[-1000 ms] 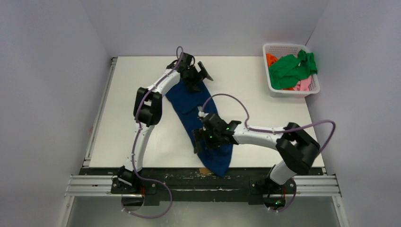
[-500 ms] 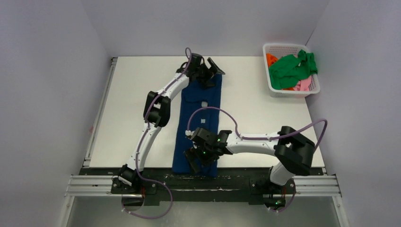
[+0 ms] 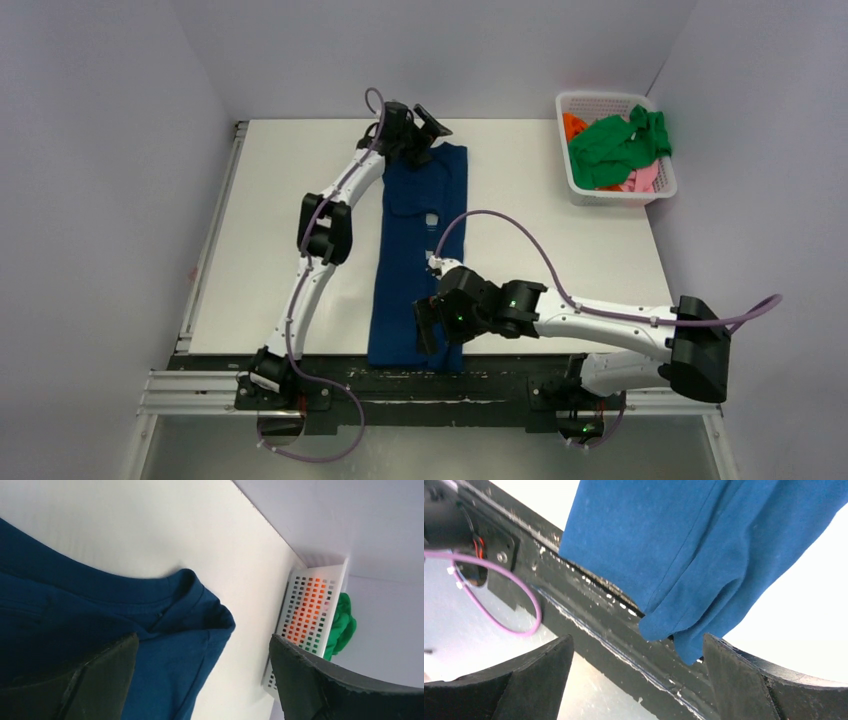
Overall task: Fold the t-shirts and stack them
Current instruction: Rotate the tshirt 90 degrees
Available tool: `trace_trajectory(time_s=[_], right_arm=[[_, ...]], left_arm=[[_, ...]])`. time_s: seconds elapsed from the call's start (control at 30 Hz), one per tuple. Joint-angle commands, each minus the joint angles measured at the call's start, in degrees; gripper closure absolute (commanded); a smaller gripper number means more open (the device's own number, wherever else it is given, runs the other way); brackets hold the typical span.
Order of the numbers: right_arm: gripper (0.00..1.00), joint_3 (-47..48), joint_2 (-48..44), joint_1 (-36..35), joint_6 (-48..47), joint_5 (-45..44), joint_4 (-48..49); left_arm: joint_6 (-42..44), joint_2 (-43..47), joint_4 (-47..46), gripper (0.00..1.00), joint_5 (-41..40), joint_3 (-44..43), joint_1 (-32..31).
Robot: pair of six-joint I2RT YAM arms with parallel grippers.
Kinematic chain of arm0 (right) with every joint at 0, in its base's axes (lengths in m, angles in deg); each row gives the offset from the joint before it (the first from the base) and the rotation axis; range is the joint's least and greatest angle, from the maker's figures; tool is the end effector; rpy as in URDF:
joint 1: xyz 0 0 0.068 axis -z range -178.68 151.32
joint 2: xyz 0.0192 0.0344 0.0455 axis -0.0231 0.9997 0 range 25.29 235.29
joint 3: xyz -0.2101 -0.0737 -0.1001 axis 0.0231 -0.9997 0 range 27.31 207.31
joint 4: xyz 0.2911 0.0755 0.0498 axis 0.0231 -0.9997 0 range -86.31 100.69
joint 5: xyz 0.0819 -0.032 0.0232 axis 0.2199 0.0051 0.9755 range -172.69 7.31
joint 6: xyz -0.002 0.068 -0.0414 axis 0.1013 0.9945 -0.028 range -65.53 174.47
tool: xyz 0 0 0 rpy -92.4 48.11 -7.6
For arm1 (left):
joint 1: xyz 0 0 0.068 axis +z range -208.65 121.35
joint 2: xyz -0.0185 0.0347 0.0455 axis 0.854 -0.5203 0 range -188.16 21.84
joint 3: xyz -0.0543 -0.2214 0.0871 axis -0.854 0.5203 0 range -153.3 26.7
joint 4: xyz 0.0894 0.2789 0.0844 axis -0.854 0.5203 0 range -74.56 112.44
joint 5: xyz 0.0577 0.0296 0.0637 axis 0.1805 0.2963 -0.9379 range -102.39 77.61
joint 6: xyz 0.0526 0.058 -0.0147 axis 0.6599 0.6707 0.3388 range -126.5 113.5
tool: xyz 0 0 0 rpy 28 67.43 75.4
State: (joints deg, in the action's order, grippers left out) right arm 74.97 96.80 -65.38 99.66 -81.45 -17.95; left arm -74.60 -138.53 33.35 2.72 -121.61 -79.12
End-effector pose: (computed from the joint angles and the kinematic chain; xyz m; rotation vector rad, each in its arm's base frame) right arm 0.1263 0.2971 0.1598 -0.5113 2.6387 0.7725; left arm 0.6111 -0.2473 0.1201 -0.7697 2.1818 -1.1493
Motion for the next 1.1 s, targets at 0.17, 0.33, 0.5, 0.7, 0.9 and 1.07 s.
trace_trajectory(time_s=[0.17,0.33,0.5,0.7,0.9,1.07], right_arm=[[0.01,-1.6,-6.9,0.5,11.4,-12.9,-1.5],[0.02,-3.4,-8.4,1.0,11.6,-15.7,-2.4],[0.01,4.9,-1.3,6.5,2.0,-17.7,2.1],[0.01,22.9,21.2,15.8,-6.5,-15.1,-1.6],[0.02,45.0,44.2,22.0,-10.1,-14.2,-8.6],[0.03,56.5,56.6,24.7,-8.5,-18.0,-12.7]], left_arm=[[19.9,30.5,9.3,0.00,2.6,12.1,2.6],[26.9,59.8,13.2,0.00,-0.9,49.9,2.2],[25.3,81.0,17.1,0.00,-7.2,79.0,1.0],[24.2,100.4,25.2,0.00,-14.6,97.6,0.3],[21.3,115.0,25.6,0.00,-14.8,109.5,0.3],[20.6,119.7,27.0,0.00,-14.9,112.1,0.3]])
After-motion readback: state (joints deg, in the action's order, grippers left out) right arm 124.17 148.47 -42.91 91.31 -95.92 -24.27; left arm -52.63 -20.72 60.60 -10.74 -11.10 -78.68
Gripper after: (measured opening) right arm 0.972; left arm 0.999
